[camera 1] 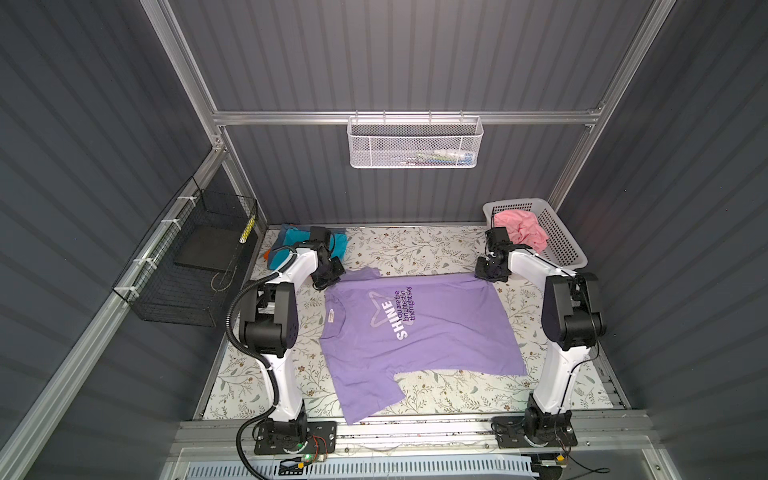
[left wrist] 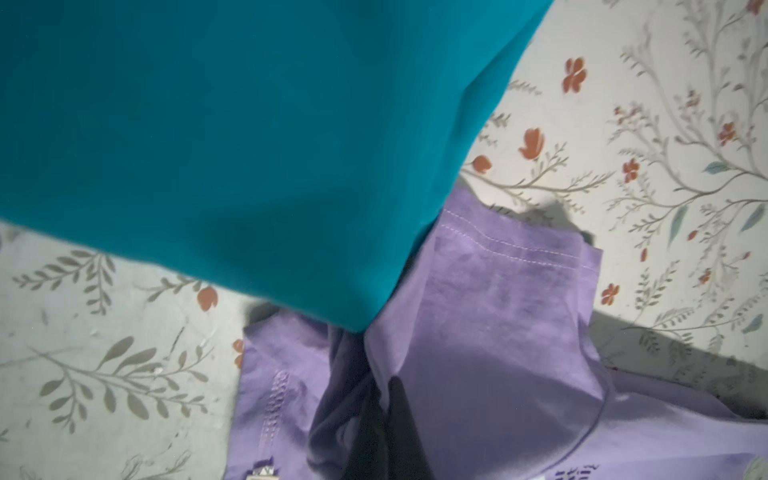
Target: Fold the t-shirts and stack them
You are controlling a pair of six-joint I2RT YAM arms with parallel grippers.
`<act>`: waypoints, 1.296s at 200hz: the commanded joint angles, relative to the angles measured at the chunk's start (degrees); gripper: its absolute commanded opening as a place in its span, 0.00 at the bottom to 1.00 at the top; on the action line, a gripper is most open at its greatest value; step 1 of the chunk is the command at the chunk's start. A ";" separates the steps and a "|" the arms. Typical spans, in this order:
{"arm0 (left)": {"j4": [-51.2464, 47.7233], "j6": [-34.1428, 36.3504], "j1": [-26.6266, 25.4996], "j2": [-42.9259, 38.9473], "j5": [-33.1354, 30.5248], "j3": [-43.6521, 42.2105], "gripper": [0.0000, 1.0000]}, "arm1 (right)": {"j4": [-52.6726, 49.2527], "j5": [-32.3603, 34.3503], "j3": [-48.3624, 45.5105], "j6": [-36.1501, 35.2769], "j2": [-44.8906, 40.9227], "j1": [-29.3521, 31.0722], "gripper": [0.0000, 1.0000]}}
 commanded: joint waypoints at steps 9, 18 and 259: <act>1.26 -0.05 0.32 -2.74 -2.49 -6.25 0.00 | 0.34 1.98 -1.93 1.74 -2.33 -0.95 0.00; 1.72 -0.05 0.32 -3.26 -2.83 -8.12 0.00 | -0.70 2.64 -2.11 2.25 -2.47 -1.00 0.00; -12.33 4.86 -16.49 11.30 -19.59 21.90 0.76 | -6.50 3.63 -10.38 6.29 -24.13 3.80 0.40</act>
